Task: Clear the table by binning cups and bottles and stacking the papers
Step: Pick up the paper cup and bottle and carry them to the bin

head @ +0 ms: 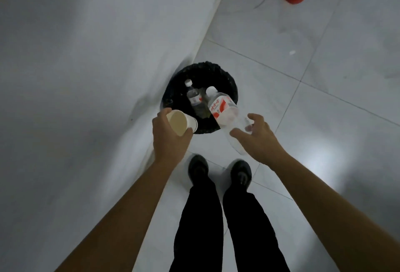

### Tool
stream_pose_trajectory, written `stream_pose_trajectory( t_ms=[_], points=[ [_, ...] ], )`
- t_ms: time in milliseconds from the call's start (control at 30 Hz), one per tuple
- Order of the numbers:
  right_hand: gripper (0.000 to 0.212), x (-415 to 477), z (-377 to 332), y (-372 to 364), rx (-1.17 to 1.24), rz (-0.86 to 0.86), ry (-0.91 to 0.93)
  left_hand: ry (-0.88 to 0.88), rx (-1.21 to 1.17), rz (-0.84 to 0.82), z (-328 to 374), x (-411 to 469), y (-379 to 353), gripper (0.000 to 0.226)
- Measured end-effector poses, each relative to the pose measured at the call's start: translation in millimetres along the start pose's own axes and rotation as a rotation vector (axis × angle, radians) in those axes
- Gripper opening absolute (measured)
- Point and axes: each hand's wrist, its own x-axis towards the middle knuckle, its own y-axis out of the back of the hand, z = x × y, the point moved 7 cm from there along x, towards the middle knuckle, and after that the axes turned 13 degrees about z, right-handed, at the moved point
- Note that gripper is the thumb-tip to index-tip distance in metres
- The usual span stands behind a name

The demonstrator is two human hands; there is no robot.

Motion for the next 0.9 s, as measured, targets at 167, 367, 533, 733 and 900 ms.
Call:
stream_pose_trajectory(
  t_ms=[167, 367, 533, 733, 900],
  points=[
    [0.087, 81, 13, -68, 0.060, 0.004, -0.049, -0.028, 0.035, -0.018, -45, 54, -71, 0.077],
    [0.095, 147, 52, -150, -0.059, -0.029, 0.096, -0.094, 0.191, -0.128, -115, 76, -153, 0.088],
    [0.075, 136, 74, -172, -0.219, -0.074, 0.263, -0.163, 0.300, -0.272, -151, 52, -164, 0.065],
    [0.051, 86, 45, -100, -0.179, 0.062, 0.337, -0.178, 0.200, -0.229, -99, 26, -100, 0.052],
    [0.053, 0, -10, 15, -0.135, 0.157, 0.408, -0.245, 0.073, -0.188, 15, -14, -6, 0.050]
  ],
)
